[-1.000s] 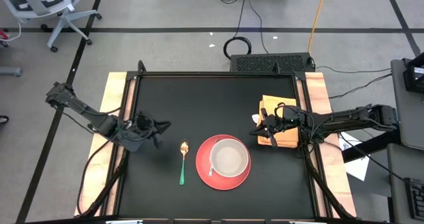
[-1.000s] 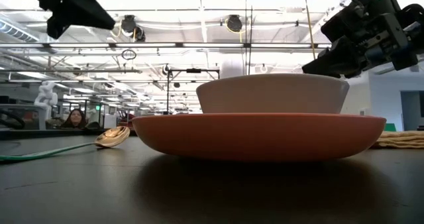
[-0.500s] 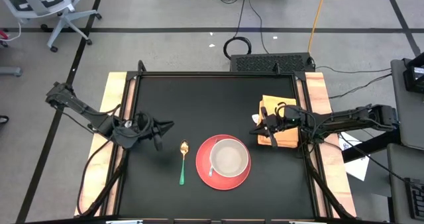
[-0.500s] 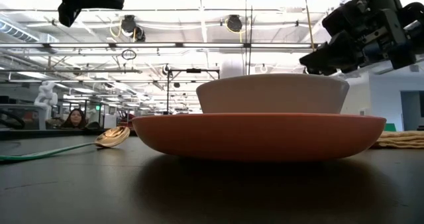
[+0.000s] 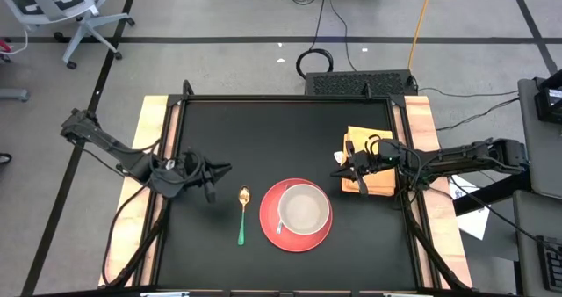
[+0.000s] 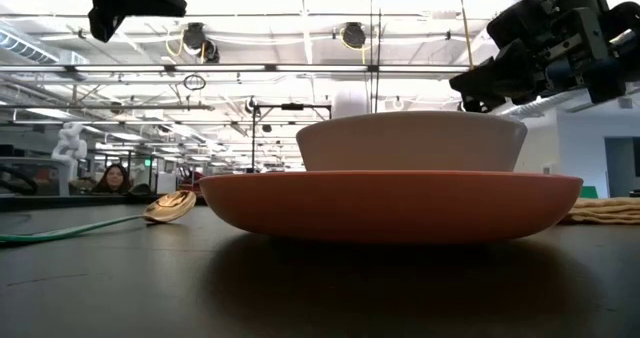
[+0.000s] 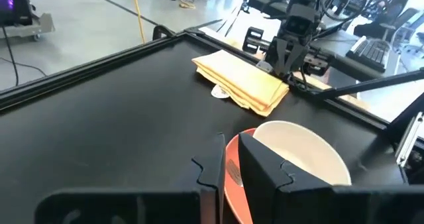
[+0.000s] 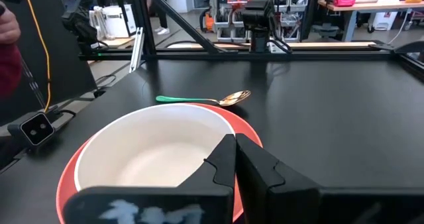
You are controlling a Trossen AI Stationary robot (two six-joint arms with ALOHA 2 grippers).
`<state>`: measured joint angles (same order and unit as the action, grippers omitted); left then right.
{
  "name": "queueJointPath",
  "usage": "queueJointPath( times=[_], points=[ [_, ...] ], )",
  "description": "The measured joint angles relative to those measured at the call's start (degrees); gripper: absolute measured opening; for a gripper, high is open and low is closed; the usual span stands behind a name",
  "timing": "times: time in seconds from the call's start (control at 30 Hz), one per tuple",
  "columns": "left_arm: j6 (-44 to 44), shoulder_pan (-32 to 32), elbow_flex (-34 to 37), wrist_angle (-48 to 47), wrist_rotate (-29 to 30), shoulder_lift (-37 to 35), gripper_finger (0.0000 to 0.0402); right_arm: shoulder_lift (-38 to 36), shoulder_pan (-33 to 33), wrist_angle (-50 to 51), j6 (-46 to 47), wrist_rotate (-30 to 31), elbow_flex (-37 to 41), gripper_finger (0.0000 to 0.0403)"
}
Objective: Set table place
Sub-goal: Put the green spoon into the white bowl
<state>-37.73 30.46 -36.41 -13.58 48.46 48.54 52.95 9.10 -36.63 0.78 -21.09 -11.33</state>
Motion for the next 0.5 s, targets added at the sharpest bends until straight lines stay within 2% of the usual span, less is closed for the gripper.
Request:
queueJointPath(
  times=[0.5],
  points=[
    [0.5,-2.6,0.0,1.7,0.7,5.8,0.0047,0.0,0.0,0.1,0.0,0.0,0.0,0.0000]
  ],
)
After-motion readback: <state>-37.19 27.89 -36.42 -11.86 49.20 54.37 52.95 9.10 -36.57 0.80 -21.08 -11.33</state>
